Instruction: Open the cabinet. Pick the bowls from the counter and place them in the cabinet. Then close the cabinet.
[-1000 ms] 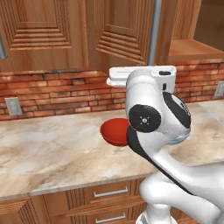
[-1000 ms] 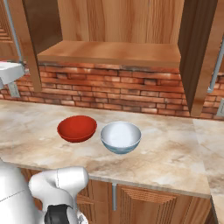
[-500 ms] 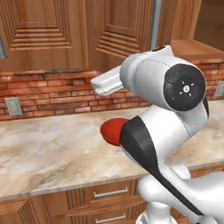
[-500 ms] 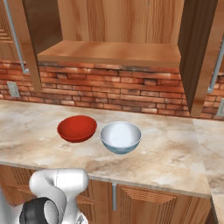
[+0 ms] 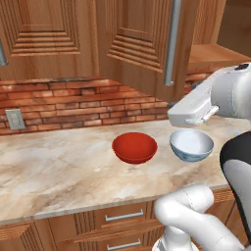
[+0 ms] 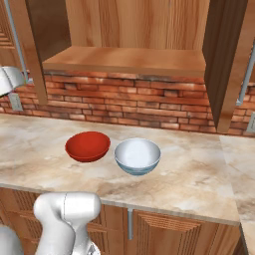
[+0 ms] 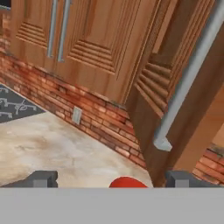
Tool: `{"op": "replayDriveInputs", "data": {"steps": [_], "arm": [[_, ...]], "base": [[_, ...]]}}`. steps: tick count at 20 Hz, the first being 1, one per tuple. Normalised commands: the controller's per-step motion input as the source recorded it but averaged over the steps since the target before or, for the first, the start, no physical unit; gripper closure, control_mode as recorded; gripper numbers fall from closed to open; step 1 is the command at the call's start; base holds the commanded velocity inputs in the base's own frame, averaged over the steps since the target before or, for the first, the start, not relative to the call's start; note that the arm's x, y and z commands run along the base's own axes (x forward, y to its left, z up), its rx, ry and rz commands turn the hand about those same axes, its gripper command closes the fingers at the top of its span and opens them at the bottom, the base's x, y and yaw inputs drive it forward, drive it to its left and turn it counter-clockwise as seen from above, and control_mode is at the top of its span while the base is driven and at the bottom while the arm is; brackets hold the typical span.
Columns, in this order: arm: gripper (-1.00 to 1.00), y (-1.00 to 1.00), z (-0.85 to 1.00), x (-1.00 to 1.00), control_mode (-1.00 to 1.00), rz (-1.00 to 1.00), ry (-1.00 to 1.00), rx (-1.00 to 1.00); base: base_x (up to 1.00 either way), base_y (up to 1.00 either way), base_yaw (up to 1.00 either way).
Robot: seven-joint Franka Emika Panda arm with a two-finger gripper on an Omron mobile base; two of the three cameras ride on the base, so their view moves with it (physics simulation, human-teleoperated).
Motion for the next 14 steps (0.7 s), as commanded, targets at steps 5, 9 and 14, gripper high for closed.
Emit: {"op": "replayDriveInputs", "data": {"steps": [5,9,14], "arm": [[-1.00,-0.99,-0.23,0.01,-1.00,0.26,0.00,0.12],[-1.00,-0.88,-0.17,0.10,-1.00,0.18,0.00,0.21],[-1.00,-0.63,-0.09,0.27,-1.00,0.16,0.00,0.22]], "base": [[0.00,0.00,0.00],[0.00,0.00,0.00],[0.00,0.00,0.00]]}}
